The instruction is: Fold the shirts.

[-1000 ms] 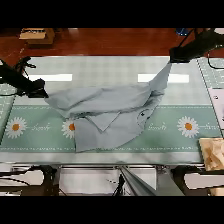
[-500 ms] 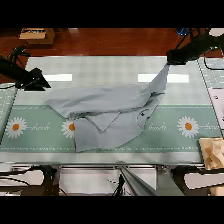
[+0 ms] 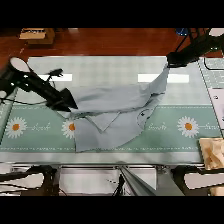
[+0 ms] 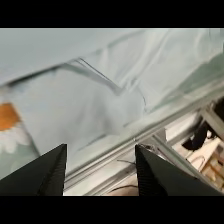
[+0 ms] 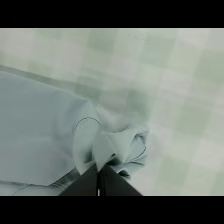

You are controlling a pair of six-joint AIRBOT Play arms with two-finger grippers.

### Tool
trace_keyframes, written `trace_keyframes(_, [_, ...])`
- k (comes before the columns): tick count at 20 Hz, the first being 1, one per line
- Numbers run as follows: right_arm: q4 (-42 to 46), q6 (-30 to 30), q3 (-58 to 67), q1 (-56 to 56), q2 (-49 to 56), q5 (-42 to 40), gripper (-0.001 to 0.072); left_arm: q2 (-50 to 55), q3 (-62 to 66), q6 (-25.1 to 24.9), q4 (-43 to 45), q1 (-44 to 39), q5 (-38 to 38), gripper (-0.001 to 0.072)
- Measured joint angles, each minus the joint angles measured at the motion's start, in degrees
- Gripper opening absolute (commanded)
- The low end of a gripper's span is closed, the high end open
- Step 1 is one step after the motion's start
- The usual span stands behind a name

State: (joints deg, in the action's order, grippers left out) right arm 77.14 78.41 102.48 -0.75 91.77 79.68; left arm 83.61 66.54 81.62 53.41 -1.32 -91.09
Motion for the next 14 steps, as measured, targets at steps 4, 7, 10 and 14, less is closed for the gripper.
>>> trace_keyframes(4, [-0.02,-0.13,0.0,0.0,0.0,0.07,0.0014,-0.07,-8.55,-1.84,-4.46,-6.29,5.29,0.0525])
trace_keyframes(7, [-0.04,-0.13,0.0,0.0,0.0,0.04,0.0014,0.7,-11.82,-3.26,-9.22,-9.4,10.05,0.0525])
trace_keyframes(10, [-0.04,-0.13,0.0,0.0,0.0,0.04,0.0014,2.47,-13.07,-3.93,-11.61,-11.39,12.48,0.0525])
trace_keyframes(14, [-0.07,-0.13,0.0,0.0,0.0,0.04,0.0014,5.25,-13.57,-4.28,-13.62,-12.57,14.1,0.0523])
